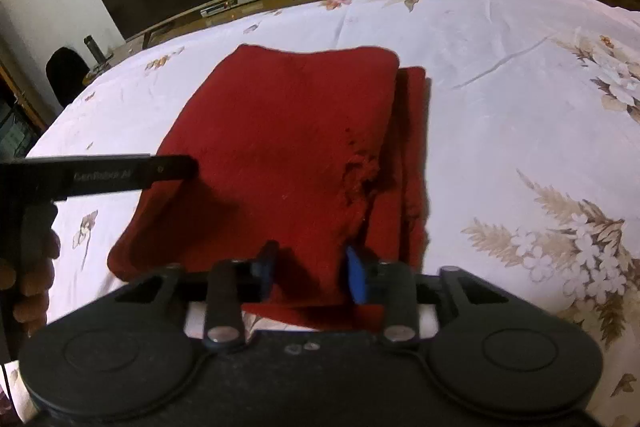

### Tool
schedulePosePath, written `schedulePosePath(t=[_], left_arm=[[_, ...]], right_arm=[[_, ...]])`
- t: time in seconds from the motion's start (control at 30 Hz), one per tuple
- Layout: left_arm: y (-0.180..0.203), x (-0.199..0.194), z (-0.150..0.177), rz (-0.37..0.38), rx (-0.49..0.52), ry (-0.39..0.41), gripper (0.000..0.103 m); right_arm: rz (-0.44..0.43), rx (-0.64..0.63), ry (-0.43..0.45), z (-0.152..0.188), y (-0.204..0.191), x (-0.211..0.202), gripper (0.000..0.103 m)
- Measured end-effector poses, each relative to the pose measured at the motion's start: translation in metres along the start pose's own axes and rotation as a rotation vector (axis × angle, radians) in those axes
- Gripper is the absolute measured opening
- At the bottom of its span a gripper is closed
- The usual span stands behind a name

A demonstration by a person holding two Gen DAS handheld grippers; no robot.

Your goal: Fold small clothes

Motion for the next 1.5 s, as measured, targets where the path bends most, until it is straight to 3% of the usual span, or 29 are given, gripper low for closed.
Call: schedulePosePath(t=[0.03,0.37,0.43,0.5,0.57,0.63,0.77,0.83,0.87,1.07,1.4,1.5], left_arm=[[0.0,0.001,-0.001,0.0,-0.002,-0.002,0.056],[0.005,-0.003,-0.003,0.015,0.002,0.005,0.056],[0.006,0.0,0.0,0.014,0.004,-0.003,0.057],[0.007,0.003,0.003,0.007,0.015,-0.013,0.065],[0.006,0.004,0.005,0.007,0.015,-0.024,0.067],[0.005,0.001,0.004,0.013,0.006,-0.02,0.067],[-0.002,-0.007,-0.004,0.023,-0.018,-0.002,0.067],[-0.007,-0.007,-0.009,0.036,-0.044,0.002,0.067],[-0.01,-0.007,-0.011,0.036,-0.055,0.004,0.067],[-0.021,0.005,-0.02,0.068,-0.119,-0.003,0.067],[-0.038,0.037,-0.034,0.15,-0.226,-0.022,0.067],[-0.044,0.047,-0.029,0.18,-0.274,-0.029,0.067]], right_arm=[[0.004,-0.009,0.003,0.002,-0.002,-0.001,0.016],[0.054,-0.014,0.086,-0.008,0.018,-0.023,0.009],[0.088,-0.003,0.053,-0.001,0.03,-0.015,0.007],[0.065,0.039,-0.02,0.01,0.036,-0.001,0.008],[0.058,0.035,-0.005,0.007,0.033,-0.002,0.013],[0.056,0.035,0.027,-0.002,0.032,-0.009,0.029],[0.034,0.085,0.079,-0.02,0.039,-0.022,0.034],[0.018,0.116,0.093,-0.03,0.042,-0.022,0.059],[0.013,0.131,0.099,-0.035,0.043,-0.02,0.063],[-0.024,0.171,0.087,-0.053,0.038,-0.004,0.064],[-0.027,0.225,0.026,-0.071,0.037,0.03,0.088],[-0.04,0.242,-0.015,-0.068,0.037,0.044,0.087]])
Point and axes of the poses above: each gripper's, at about its wrist camera, not at the fingertips, and x roughly the way its jaws point, y to its right, z to its underside, the point moved 9 cm from there along x, roughly the way its jaws point, and after that the axes turned 14 degrees about z, right-handed, at the moved point
